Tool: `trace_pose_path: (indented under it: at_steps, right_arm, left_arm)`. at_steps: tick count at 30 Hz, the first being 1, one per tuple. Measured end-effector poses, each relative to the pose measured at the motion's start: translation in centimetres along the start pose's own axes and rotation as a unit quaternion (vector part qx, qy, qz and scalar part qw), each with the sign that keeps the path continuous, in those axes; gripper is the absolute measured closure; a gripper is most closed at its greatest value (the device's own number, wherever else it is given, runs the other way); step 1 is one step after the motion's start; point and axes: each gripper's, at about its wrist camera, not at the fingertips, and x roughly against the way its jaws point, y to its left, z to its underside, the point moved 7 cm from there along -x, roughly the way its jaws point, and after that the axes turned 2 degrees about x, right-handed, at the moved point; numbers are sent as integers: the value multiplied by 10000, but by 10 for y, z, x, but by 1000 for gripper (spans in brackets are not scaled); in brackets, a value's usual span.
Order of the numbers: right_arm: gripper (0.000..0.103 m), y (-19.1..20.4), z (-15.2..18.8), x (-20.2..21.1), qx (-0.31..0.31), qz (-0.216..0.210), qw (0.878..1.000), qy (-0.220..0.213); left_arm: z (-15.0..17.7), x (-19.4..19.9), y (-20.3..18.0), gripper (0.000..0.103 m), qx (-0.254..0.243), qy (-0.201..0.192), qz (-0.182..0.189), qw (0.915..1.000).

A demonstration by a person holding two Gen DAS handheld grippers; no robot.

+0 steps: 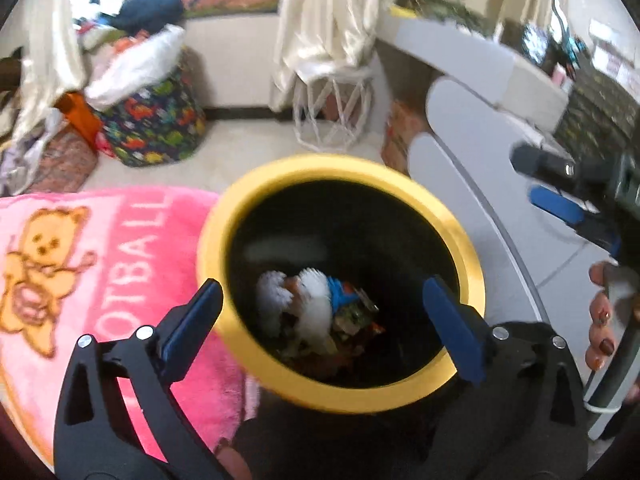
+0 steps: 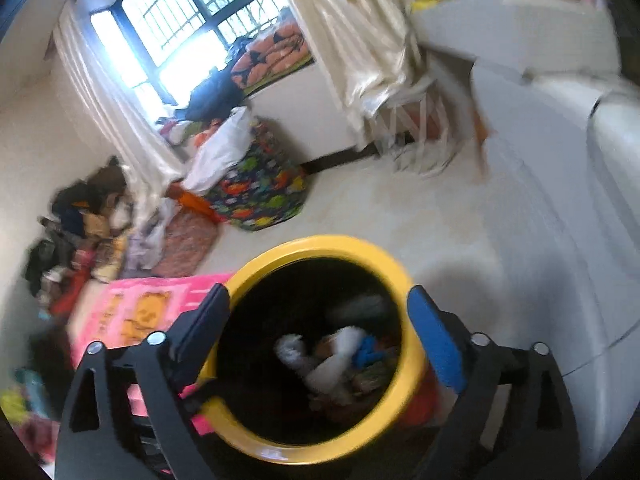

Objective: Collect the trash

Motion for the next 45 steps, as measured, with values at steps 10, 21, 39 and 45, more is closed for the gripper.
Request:
trace_pose_path:
  at_steps: [10, 21, 39, 45]
  right_arm:
    - [6, 45, 16, 71, 952, 242, 9845, -1455]
    - [6, 90, 60, 104, 1516, -114, 9625, -2248]
    - [6, 95, 70, 93, 1530, -178, 9676, -2001]
    - [6, 95, 70, 94, 1578, -187, 9652, -2079]
  left_arm:
    - [6, 88, 41, 11, 600, -1013, -921, 9888]
    - [43, 147, 82, 11, 968, -1570, -1561, 9704]
    - [52, 156, 73, 11, 750, -1845, -1490, 9686]
    - [52, 157, 72, 11, 716, -1868, -1502, 9682]
